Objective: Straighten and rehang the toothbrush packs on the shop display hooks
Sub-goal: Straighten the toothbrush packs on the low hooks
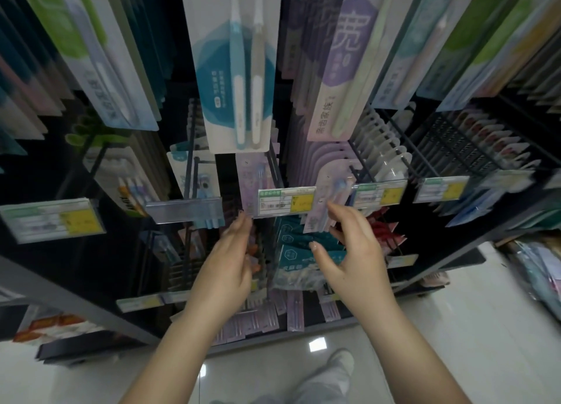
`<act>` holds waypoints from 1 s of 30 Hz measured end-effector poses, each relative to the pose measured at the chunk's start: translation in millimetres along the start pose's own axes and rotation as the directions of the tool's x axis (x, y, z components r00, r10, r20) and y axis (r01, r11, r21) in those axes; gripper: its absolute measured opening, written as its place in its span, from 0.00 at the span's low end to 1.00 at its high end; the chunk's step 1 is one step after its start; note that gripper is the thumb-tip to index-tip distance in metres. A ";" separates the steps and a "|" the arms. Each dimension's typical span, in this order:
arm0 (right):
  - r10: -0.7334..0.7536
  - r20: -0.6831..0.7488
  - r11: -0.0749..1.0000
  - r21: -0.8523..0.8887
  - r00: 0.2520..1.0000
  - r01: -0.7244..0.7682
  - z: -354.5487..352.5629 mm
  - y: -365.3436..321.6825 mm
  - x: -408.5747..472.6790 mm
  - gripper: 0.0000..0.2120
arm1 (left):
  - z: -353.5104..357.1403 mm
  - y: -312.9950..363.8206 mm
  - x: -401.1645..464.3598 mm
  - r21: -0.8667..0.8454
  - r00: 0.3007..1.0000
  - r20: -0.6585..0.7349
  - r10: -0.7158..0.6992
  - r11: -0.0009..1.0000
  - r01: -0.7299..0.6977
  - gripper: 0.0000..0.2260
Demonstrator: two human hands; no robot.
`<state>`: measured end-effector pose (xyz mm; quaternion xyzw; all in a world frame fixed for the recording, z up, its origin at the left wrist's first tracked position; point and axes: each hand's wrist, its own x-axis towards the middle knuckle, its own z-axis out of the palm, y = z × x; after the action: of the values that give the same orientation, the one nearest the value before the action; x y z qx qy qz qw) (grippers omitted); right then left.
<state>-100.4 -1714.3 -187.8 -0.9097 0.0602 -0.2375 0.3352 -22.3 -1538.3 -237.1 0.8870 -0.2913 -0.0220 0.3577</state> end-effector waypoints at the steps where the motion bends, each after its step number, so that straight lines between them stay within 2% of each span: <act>1: 0.023 0.030 1.000 0.010 0.999 -0.023 1.3 1.4 -1.0 0.26 | 1.3 0.6 2.2 -0.008 1.000 -0.002 -0.017 1.000 0.017 0.29; 8: 0.139 0.173 0.990 -0.017 0.975 -0.138 8.5 12.0 6.9 0.29 | 7.2 -3.8 24.6 -0.008 0.997 0.014 -0.075 0.997 0.075 0.31; 14: 0.207 0.240 0.977 -0.011 0.948 -0.211 24.2 22.0 33.0 0.28 | 9.7 -0.8 46.4 -0.105 0.981 -0.032 -0.190 0.977 0.185 0.26; 19: 0.309 0.300 0.931 0.100 0.903 -0.352 39.4 24.9 60.9 0.22 | 10.8 2.1 71.8 -0.125 0.959 -0.033 -0.280 0.954 0.274 0.21; 22: 0.358 0.348 0.922 0.014 0.867 -0.387 49.8 25.3 81.3 0.16 | 10.2 0.3 82.5 -0.139 0.965 -0.007 -0.263 0.956 0.260 0.19; 24: 0.435 0.386 0.886 -0.022 0.814 -0.463 57.8 28.9 94.2 0.19 | 8.7 -1.8 89.2 -0.166 0.971 0.002 -0.239 0.958 0.236 0.18; 25: 0.471 0.408 0.850 0.026 0.782 -0.525 59.8 26.9 98.1 0.21 | 7.7 -2.1 91.9 -0.179 0.969 0.006 -0.247 0.953 0.244 0.18; 26: 0.496 0.425 0.784 0.157 0.757 -0.601 61.2 24.6 101.7 0.22 | 7.0 -2.2 94.9 -0.193 0.964 0.010 -0.267 0.945 0.264 0.18; 27: 0.513 0.446 0.654 0.351 0.734 -0.670 61.4 19.7 104.5 0.22 | 6.4 -2.2 97.4 -0.207 0.960 0.006 -0.280 0.939 0.275 0.17; 28: 0.531 0.479 0.439 0.550 0.699 -0.710 60.0 12.7 107.6 0.22 | 6.7 -2.5 99.8 -0.224 0.960 -0.005 -0.280 0.936 0.272 0.17; 29: 0.548 0.511 0.218 0.677 0.662 -0.703 59.7 9.0 111.3 0.21 | 6.6 -1.6 101.0 -0.240 0.962 -0.021 -0.271 0.936 0.259 0.17; 30: 0.557 0.538 0.049 0.739 0.633 -0.672 60.6 7.6 114.7 0.21 | 6.7 -0.7 101.6 -0.258 0.963 -0.036 -0.267 0.933 0.250 0.16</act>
<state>29.5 -1715.7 -187.9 -0.4622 0.2836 -0.0137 0.8401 60.7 -1596.2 -225.3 0.8653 -0.1541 -0.0742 0.4711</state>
